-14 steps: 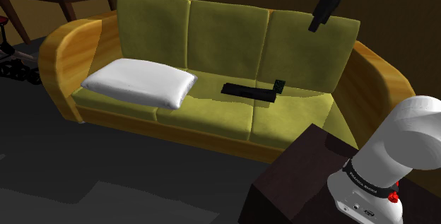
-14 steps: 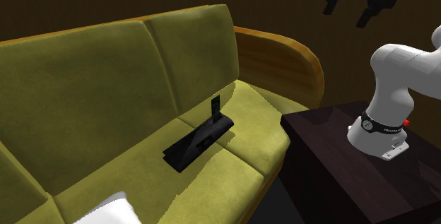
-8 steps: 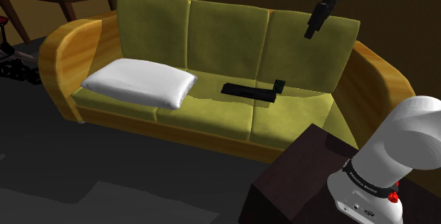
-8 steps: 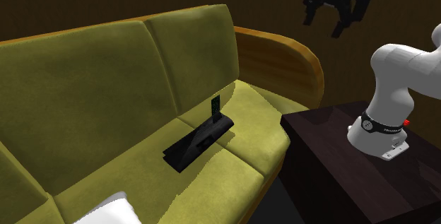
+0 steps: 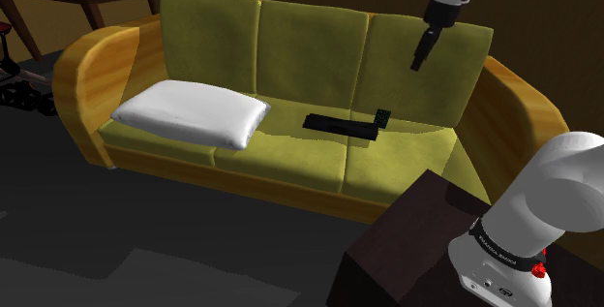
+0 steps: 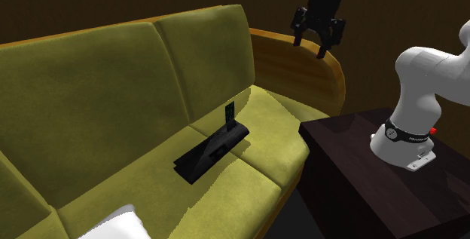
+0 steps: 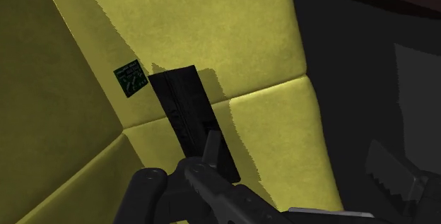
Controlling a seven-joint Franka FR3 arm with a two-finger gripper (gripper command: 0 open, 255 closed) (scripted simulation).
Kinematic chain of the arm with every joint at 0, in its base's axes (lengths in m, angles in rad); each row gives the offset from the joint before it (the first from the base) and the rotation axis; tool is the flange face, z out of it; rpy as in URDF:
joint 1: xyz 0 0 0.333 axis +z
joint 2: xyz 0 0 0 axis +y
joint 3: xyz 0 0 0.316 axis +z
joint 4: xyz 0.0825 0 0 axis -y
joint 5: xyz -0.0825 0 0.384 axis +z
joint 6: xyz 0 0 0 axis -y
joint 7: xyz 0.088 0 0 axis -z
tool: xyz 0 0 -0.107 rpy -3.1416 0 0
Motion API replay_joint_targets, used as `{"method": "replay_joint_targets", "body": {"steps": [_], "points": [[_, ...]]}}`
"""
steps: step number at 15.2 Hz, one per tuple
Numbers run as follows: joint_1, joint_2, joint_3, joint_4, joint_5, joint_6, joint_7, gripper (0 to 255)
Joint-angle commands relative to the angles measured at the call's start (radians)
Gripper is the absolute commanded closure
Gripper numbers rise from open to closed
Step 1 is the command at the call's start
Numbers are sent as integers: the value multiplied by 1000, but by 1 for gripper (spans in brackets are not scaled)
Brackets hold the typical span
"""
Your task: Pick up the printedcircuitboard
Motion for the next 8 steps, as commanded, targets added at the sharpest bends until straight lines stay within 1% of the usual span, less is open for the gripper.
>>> {"method": "replay_joint_targets", "body": {"steps": [1, 5, 8], "points": [[1, 59, -38, 3, -8, 46, -50, 0], [3, 182, -112, 25, -10, 127, -152, 0], [6, 286, -164, 55, 4, 183, -234, 0]]}}
